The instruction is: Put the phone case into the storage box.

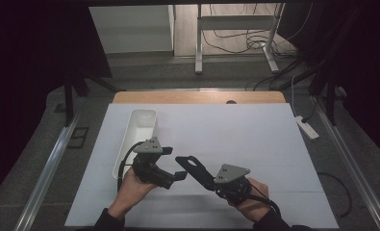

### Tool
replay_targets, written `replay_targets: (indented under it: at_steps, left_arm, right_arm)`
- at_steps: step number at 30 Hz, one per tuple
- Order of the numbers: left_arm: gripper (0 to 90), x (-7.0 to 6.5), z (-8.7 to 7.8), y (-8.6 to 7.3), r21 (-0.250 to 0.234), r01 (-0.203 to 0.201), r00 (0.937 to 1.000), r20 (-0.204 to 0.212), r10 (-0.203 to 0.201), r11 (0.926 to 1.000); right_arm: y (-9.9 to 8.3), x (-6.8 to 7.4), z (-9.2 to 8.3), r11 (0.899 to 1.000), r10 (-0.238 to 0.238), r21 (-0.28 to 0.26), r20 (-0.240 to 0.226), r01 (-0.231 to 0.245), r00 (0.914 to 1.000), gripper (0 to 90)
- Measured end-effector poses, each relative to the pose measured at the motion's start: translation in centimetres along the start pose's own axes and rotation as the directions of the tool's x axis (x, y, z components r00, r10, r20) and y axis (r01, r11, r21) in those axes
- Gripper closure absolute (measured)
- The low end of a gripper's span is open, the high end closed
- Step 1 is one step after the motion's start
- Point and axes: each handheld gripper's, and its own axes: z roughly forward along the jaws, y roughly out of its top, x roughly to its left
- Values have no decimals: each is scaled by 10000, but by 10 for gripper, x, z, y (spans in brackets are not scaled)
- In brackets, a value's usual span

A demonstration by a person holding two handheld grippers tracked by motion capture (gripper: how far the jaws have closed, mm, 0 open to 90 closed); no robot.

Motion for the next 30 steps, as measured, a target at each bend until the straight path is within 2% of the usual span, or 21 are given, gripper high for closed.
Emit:
replay_targets:
  at_steps: [1,3,10,17,20,25,29,30]
  left_arm:
    - [0,0,-1,-1,-62,-6,10000,66,6,10000]
    - [0,1,-2,-2,-135,-99,9999,106,100,9999]
    - [0,1,-2,-6,-102,-316,9994,145,317,9994]
    - [0,1,-1,-7,-233,-339,9988,344,347,9992]
    - [1,2,-1,-7,-285,-262,9986,457,275,9992]
    - [11,1,-1,-7,-268,-190,9982,567,205,9995]
    - [45,-1,0,-7,-260,-222,9984,505,235,9994]
    - [88,-1,0,-7,-245,-216,9985,490,228,9995]
  right_arm:
    - [-1,-2,-1,9994,297,-143,-358,-302,9989,855]
    - [-2,-6,-3,9979,585,-218,-835,-605,9948,855]
    - [-7,-15,-8,9941,968,-323,-1573,-1031,9828,855]
    - [-12,-22,-13,9880,1345,-425,-2383,-1487,9618,855]
    - [-12,-22,-14,9878,1303,-482,-2651,-1481,9554,856]
    - [-12,-20,-14,9876,1267,-537,-2822,-1475,9510,856]
    - [-11,-19,-14,9875,1244,-575,-2901,-1470,9489,856]
    - [-11,-19,-14,9875,1231,-594,-2901,-1462,9490,856]
